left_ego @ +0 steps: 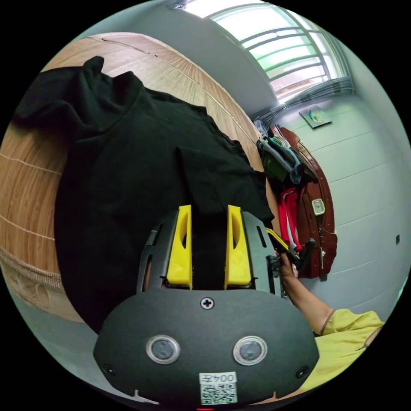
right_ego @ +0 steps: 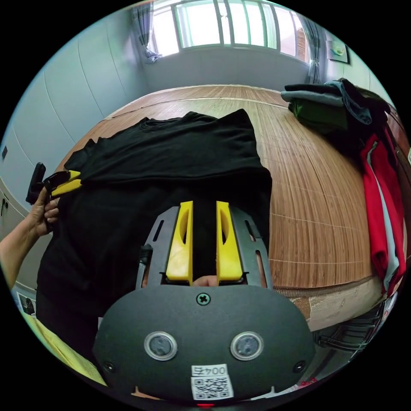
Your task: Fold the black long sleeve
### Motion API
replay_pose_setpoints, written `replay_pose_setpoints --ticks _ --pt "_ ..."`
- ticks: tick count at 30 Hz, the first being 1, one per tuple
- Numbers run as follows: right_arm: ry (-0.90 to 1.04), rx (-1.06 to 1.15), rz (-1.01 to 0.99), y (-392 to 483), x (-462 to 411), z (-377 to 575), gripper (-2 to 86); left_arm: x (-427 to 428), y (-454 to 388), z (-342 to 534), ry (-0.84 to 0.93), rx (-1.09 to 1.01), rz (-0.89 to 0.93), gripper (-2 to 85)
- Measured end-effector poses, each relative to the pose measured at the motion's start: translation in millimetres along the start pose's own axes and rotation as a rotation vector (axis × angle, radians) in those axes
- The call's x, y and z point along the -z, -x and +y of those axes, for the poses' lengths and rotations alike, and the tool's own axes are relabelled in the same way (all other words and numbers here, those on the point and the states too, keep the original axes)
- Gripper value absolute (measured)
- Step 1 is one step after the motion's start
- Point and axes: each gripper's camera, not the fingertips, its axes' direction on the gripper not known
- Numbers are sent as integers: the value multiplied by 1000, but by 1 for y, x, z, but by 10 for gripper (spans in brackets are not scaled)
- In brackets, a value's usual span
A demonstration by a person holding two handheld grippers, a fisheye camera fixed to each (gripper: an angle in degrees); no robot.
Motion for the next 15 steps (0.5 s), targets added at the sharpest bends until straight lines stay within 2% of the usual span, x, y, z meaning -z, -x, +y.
replay_pose_setpoints --ticks 7,12,15 --pt "-10 0 19 12 41 10 87 11 30 15 -87 126 87 77" --pt "-14 -33 -30 -2 70 13 79 23 4 10 -104 38 -21 41" --pt "-15 -46 -39 -11 87 14 75 42 -37 2 -132 -98 -90 34"
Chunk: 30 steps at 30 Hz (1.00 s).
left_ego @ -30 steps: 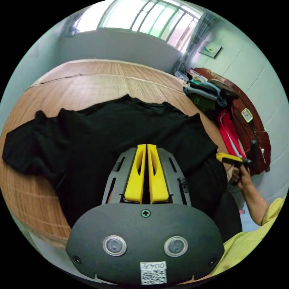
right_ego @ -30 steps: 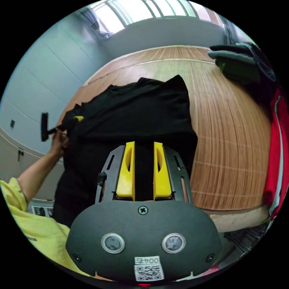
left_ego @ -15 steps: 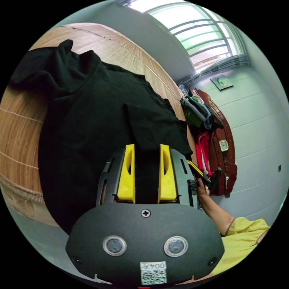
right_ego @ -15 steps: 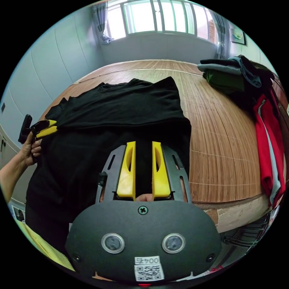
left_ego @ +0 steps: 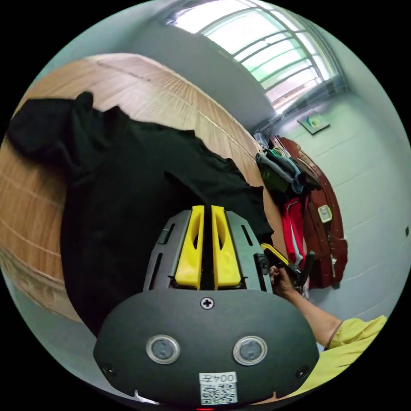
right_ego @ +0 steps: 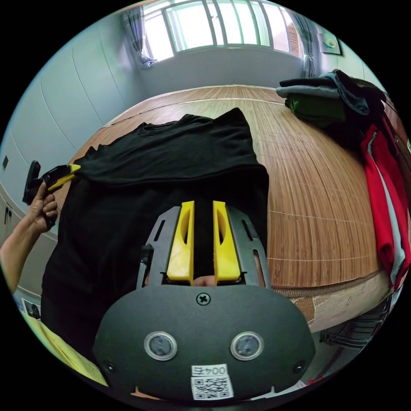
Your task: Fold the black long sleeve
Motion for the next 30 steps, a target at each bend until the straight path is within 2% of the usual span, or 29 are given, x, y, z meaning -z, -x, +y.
replay_pose_setpoints --ticks 2,5,8,11,21,25,30 --pt "-1 3 6 -5 14 0 75 23 -27 -7 -30 -109 -47 31" --pt "-1 3 6 -17 32 -1 74 47 -36 2 -65 -156 -98 30" --pt "-2 2 2 -32 50 -2 74 50 -7 24 -43 -93 -156 30" --pt "-3 0 -1 -52 68 -4 74 36 29 44 25 3 -129 29" --pt "-11 -29 -49 -149 130 -16 75 32 47 53 46 37 -118 31" --pt "-66 -199 -375 -248 168 -18 85 33 53 56 52 46 -103 30" --pt "-171 -523 -581 -364 191 -20 100 34 59 59 48 58 -86 30"
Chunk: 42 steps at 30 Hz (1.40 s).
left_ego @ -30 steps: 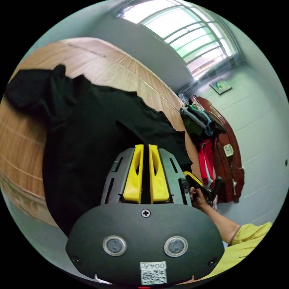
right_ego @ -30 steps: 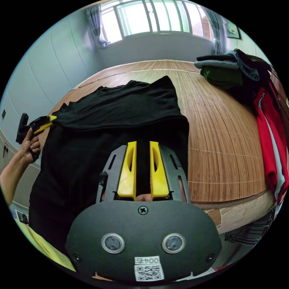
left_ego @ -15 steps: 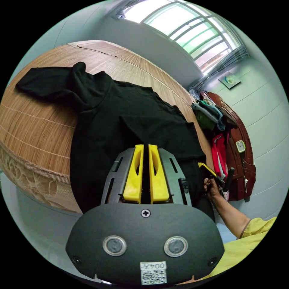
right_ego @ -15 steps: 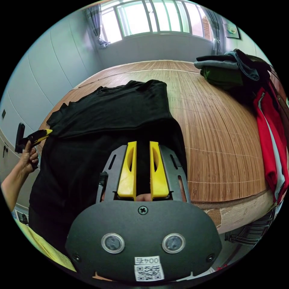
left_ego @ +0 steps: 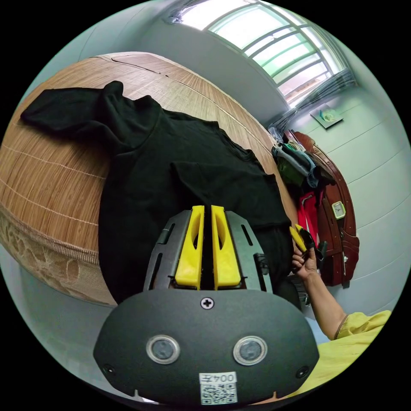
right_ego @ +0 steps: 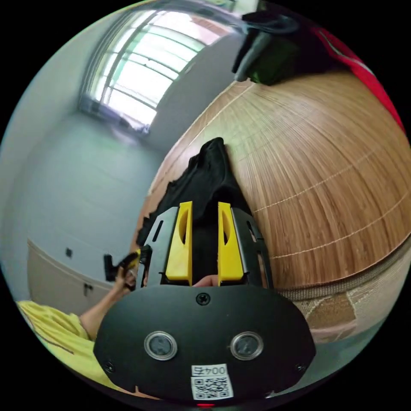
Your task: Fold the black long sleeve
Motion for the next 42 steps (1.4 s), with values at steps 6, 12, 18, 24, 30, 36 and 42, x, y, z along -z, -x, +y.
replay_pose_setpoints --ticks 6,12,18,24,30,36,42 --pt "-7 -275 -107 -63 29 -53 105 0 1 -3 -12 4 25 30" --pt "-146 -501 -240 -117 64 -79 42 4 -15 -16 -41 -46 132 32" --pt "-205 -585 -258 -163 73 -77 38 -4 -23 -16 -5 -111 97 32" --pt "-101 -511 -231 -157 45 -79 41 -28 -2 5 56 -30 96 33" --pt "-48 -388 -126 -107 25 -42 51 -36 -5 -3 107 -48 133 33" --pt "37 209 262 49 -49 12 74 -10 -19 -21 -1 -80 81 40" --pt "178 608 468 151 -218 69 106 -53 -52 -85 41 -116 -21 80"
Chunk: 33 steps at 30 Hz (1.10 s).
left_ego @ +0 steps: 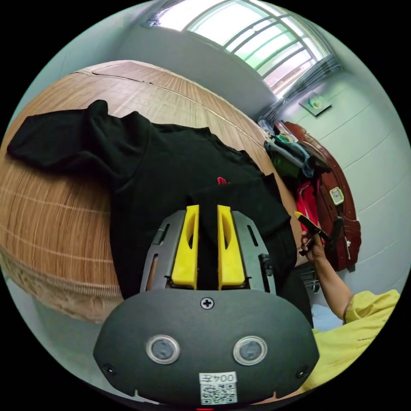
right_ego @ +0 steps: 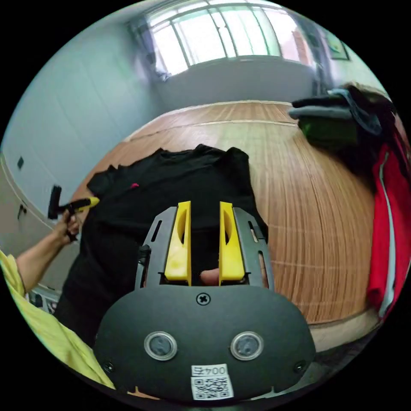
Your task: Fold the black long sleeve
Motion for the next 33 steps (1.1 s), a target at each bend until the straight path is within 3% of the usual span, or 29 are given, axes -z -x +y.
replay_pose_setpoints --ticks 5,9,13,16,20,24,27,29,33 --pt "177 104 111 89 -113 8 117 -49 -12 -44 74 20 -18 110" --pt "171 113 133 127 -143 14 119 -66 -28 -59 70 23 -49 76" --pt "170 104 118 154 -172 20 119 -58 -88 -76 -40 -127 -161 38" --pt "167 114 134 173 -191 24 119 -93 -95 -91 70 -147 -290 30" --pt "164 110 126 186 -212 28 119 -112 -70 -109 75 36 -78 27" --pt "164 108 121 192 -226 29 121 -105 -98 -124 -10 26 -178 33" --pt "128 61 66 188 -225 26 144 -104 -137 -153 -79 -52 -126 42" --pt "46 -22 -10 175 -214 22 152 -129 -184 -194 -32 -160 -38 53" --pt "82 -65 49 160 -235 17 146 -195 -274 -266 82 -304 59 76"
